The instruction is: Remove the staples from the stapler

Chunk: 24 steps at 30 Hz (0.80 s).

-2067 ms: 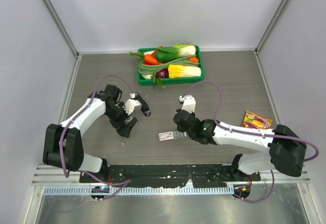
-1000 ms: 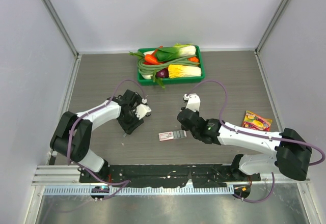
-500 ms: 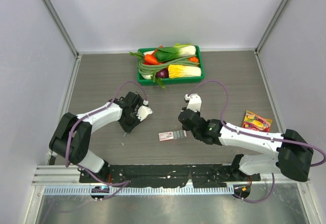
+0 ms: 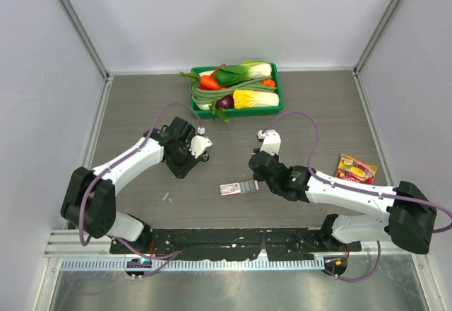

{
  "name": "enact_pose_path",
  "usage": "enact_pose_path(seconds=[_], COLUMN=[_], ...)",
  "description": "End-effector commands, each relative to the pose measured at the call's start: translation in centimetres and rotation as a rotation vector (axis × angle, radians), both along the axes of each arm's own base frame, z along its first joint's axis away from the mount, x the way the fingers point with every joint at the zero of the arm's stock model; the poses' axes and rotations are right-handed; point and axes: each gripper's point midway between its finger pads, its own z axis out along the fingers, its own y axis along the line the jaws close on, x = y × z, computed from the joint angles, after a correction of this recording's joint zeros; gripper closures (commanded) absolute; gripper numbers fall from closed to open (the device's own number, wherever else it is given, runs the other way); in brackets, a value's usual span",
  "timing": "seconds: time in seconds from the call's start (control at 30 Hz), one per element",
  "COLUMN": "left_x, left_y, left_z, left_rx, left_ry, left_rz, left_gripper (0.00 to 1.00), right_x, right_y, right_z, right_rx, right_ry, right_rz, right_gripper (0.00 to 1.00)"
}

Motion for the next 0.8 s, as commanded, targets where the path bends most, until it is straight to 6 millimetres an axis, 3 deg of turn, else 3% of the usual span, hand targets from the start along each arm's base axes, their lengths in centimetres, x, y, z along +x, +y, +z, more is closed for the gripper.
enact_pose_path(seconds=[0.0, 0.03, 0.1, 0.27, 0.57, 0.77], left_x=[-0.1, -0.5, -0.4, -1.2, -1.1, -3.8], left_y=[0.3, 0.7, 1.6, 2.8, 4.8, 4.8], left_z=[3.3, 3.1, 3.5, 3.1, 1.5, 1.3], left_rx=[-0.032, -0.025, -0.017, -0.003, -0.041, -0.090], left_ry=[-0.061, -0.060, -0.095, -0.072, -0.017, 0.100], left_rz=[-0.017, -0.022, -0.016, -0.004, 0.029, -0.030], left_gripper=[0.55, 0.44, 0.35, 0.23, 0.21, 0.23], right_x=[0.6, 0.5, 0.5, 0.4, 0.3, 0.5], right_y=[0.1, 0.0, 0.0, 0.2, 0.2, 0.3], right_z=[1.7, 1.6, 1.5, 1.1, 0.6, 0.2], right_rx=[0.042, 0.040, 0.041, 0.047, 0.026, 0.010], right_ry=[-0.050, -0.047, -0.047, -0.040, -0.032, -0.034], right_rz=[-0.014, -0.013, -0.010, -0.003, 0.011, 0.010], right_gripper=[0.76, 0.76, 0.76, 0.76, 0.76, 0.76])
